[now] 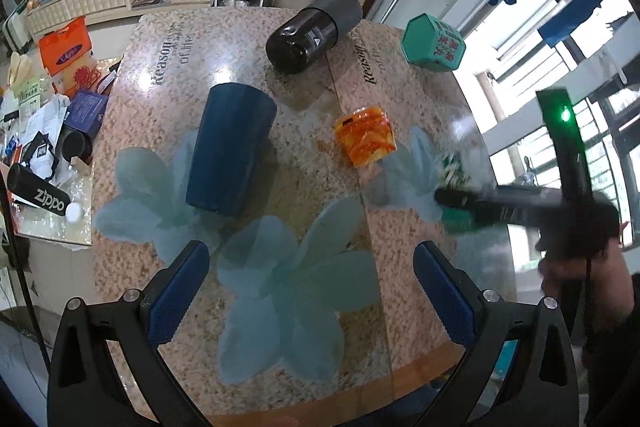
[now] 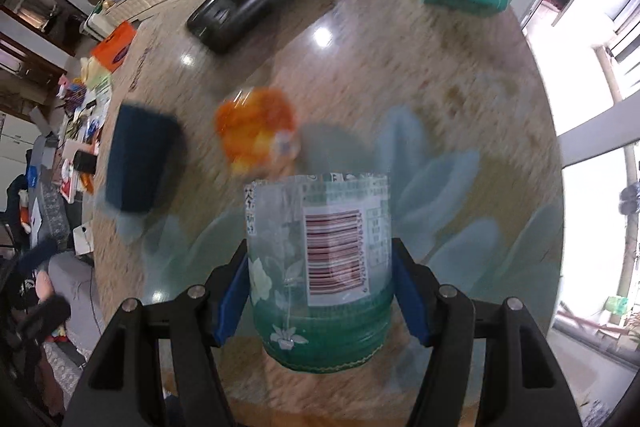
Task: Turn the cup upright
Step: 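Lift the clear cup with the right gripper and carry it toward the left tool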
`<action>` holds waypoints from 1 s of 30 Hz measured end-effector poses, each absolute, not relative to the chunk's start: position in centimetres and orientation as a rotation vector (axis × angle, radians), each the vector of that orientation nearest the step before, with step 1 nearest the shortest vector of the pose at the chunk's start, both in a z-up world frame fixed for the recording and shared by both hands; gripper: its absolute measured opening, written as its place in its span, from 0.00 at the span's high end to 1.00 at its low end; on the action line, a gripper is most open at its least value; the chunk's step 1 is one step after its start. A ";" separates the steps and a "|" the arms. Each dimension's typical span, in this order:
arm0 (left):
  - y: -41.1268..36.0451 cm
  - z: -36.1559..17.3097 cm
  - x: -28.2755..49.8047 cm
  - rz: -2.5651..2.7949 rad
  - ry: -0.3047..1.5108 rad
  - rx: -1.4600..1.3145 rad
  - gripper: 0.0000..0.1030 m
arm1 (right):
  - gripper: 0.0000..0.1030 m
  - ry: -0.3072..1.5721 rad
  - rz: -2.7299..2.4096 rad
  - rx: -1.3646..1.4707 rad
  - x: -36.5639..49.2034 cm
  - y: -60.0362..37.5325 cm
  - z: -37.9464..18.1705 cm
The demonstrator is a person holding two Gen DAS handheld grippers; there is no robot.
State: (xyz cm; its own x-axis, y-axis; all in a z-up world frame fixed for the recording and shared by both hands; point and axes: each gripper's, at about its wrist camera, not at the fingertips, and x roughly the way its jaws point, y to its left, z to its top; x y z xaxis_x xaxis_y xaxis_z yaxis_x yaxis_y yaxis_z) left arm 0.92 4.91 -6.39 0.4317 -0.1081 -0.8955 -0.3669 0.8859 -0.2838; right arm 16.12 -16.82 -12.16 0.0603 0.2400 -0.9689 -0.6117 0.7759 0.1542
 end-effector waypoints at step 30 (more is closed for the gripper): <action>4.3 -7.5 -2.4 0.133 1.203 -0.386 0.00 | 0.38 1.445 0.590 -0.459 7.4 -12.7 -20.8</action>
